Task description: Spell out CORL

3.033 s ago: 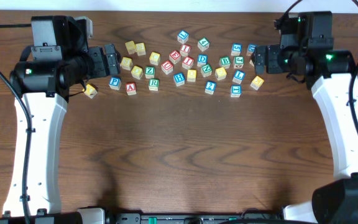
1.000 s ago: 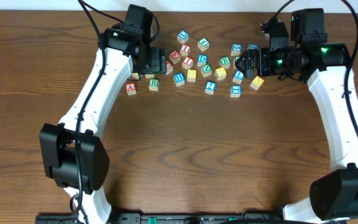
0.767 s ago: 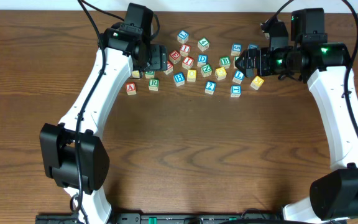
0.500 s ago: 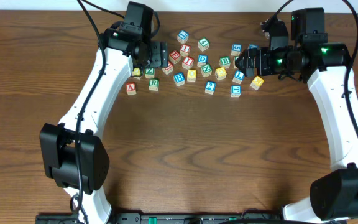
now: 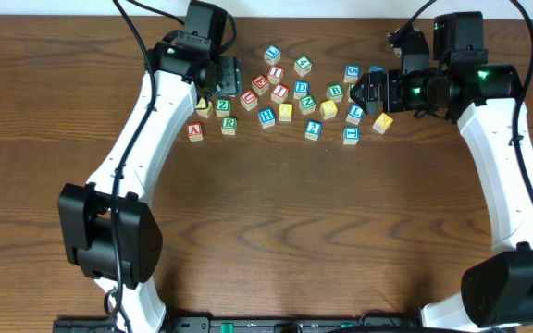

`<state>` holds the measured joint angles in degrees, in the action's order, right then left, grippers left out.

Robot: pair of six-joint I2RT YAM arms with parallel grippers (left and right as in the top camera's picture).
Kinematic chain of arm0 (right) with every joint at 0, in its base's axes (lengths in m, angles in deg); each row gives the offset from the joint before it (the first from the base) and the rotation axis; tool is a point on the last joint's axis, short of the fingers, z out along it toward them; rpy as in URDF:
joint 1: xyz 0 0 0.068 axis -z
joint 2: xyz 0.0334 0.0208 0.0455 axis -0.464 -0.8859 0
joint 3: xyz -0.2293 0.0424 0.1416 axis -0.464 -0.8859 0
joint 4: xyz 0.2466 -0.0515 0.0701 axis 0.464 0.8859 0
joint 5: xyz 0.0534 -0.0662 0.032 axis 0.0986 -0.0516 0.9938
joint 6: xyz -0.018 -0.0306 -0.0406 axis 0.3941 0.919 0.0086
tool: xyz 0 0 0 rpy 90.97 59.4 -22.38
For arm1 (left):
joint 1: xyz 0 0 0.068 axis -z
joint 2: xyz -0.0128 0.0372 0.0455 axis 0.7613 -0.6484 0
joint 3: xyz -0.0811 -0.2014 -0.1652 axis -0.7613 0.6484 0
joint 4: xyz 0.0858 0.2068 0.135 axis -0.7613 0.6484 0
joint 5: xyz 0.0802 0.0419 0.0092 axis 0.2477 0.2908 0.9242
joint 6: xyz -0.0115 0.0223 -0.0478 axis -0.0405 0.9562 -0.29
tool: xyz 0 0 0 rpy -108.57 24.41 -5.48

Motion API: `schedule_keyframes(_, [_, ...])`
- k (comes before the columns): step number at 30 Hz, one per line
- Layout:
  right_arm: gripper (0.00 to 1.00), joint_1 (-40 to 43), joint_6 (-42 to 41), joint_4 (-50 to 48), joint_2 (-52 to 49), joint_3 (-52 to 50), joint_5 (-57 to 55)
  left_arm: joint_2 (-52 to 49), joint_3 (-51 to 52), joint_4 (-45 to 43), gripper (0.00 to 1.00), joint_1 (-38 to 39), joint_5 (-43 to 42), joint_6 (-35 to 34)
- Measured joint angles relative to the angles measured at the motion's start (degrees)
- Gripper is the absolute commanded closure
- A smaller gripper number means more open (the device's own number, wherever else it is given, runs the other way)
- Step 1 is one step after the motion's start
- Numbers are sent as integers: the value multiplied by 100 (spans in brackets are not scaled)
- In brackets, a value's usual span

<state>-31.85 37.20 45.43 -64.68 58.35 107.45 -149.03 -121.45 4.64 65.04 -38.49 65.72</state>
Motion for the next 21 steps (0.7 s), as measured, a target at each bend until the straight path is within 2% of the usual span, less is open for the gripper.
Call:
schedule_keyframes(5, [1,-2,-2,-2,0,0,-35,0,0,-35,29,-90,138,2])
schedule_keyframes(21, [1,-133,-2,-9,0,0,-199,-485,0,-120,30,166,105,0])
